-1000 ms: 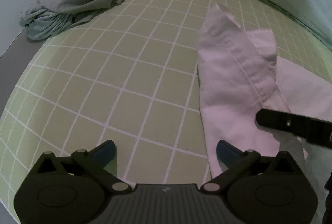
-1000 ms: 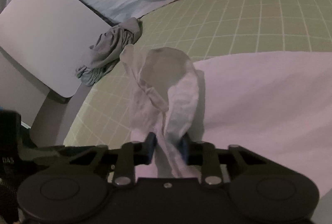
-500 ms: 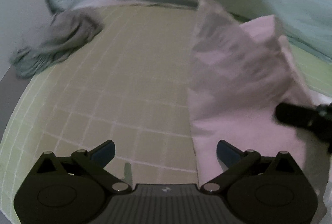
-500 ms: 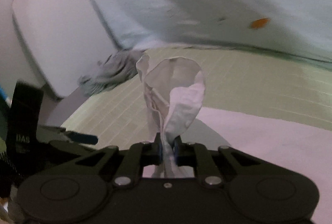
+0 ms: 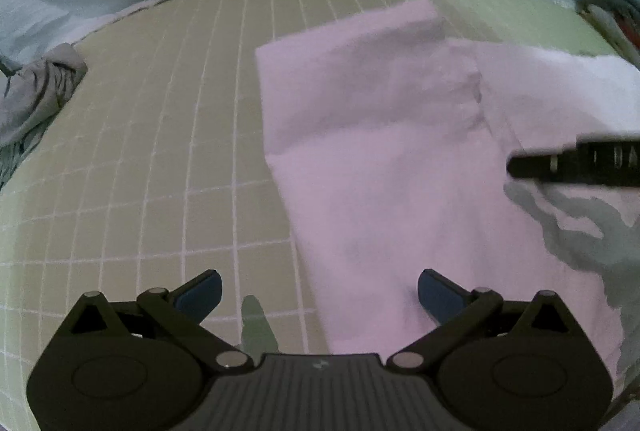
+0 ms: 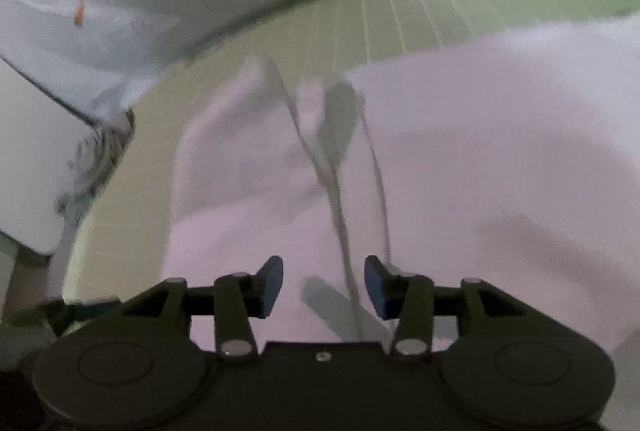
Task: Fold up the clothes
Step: 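Release the corner and smooth the folded shirt with both open grippers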
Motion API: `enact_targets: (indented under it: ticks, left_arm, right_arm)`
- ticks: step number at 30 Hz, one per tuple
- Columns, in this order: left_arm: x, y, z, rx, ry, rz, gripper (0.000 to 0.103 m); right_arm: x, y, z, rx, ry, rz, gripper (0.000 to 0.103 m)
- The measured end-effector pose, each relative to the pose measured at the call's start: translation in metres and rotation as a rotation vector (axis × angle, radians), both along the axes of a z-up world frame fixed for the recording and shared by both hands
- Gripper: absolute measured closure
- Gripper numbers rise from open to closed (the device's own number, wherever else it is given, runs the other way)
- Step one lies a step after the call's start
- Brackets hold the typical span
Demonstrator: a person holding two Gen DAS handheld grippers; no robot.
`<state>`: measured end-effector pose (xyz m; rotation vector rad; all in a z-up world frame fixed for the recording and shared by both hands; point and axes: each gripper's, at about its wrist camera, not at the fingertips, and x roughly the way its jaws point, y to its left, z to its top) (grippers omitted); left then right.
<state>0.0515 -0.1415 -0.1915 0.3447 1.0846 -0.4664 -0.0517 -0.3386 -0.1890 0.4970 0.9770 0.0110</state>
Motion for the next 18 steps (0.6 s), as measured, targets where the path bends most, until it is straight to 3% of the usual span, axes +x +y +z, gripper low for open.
enact_targets:
  ticks: [6, 9, 11, 13, 15, 18]
  left_arm:
    - [0.000, -0.001, 0.001, 0.003, 0.011, 0.008, 0.000]
    - [0.001, 0.000, 0.000, -0.003, 0.022, 0.015, 0.000]
    - [0.003, 0.001, -0.001, -0.008, 0.035, 0.024, 0.000]
    - [0.003, 0.001, -0.002, -0.008, 0.040, 0.029, 0.000]
    - [0.003, 0.001, -0.003, -0.007, 0.044, 0.033, 0.000]
    - [0.004, 0.001, -0.004, -0.005, 0.050, 0.038, 0.000]
  right_arm:
    - [-0.006, 0.011, 0.006, -0.159, -0.006, 0.022, 0.042]
    - [-0.006, 0.007, 0.003, -0.147, -0.008, -0.004, 0.039]
    - [-0.009, 0.007, -0.001, -0.134, -0.032, 0.003, 0.029]
    - [-0.008, 0.017, -0.002, -0.176, -0.057, 0.042, 0.026]
    - [0.001, 0.030, -0.005, -0.246, -0.078, 0.098, 0.028]
    - [0.011, 0.042, -0.007, -0.314, -0.119, 0.160, 0.055]
